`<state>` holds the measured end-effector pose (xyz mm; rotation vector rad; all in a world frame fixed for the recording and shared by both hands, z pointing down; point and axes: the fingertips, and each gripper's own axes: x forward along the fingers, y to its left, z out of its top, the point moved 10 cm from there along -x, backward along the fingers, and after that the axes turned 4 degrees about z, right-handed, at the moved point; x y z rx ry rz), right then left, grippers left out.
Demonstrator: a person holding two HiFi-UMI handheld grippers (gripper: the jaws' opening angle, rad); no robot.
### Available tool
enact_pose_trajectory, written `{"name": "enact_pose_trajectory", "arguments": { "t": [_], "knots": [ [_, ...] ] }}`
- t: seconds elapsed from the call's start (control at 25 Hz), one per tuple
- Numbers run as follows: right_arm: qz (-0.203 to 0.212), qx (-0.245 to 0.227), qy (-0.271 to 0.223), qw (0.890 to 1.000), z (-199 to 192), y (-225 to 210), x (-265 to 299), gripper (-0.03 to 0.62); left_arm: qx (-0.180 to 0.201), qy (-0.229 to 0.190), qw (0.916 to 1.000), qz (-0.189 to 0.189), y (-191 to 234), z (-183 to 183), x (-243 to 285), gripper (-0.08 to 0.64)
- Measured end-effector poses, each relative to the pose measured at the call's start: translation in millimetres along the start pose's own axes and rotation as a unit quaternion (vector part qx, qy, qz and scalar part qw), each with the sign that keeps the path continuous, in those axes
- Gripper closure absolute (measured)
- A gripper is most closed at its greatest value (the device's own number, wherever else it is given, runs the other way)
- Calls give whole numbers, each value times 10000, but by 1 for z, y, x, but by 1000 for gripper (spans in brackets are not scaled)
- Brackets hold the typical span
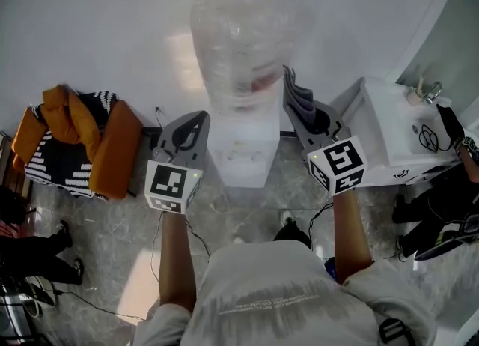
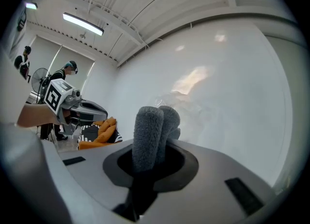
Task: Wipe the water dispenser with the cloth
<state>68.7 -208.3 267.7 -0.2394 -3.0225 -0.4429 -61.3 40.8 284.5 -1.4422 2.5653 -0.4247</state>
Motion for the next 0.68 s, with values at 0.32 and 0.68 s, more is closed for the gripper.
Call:
{"name": "enact_pose_trajectory", "arguments": {
  "t": [0.32,0.68],
  "knots": [
    [142,88,60,9998,-7,10,5,537,33,47,9998,-171,2,-9,-1,543],
    [277,103,100,9995,-11,24,23,537,-50,219,9995,-211,12,-22,-8,543]
  ]
}}
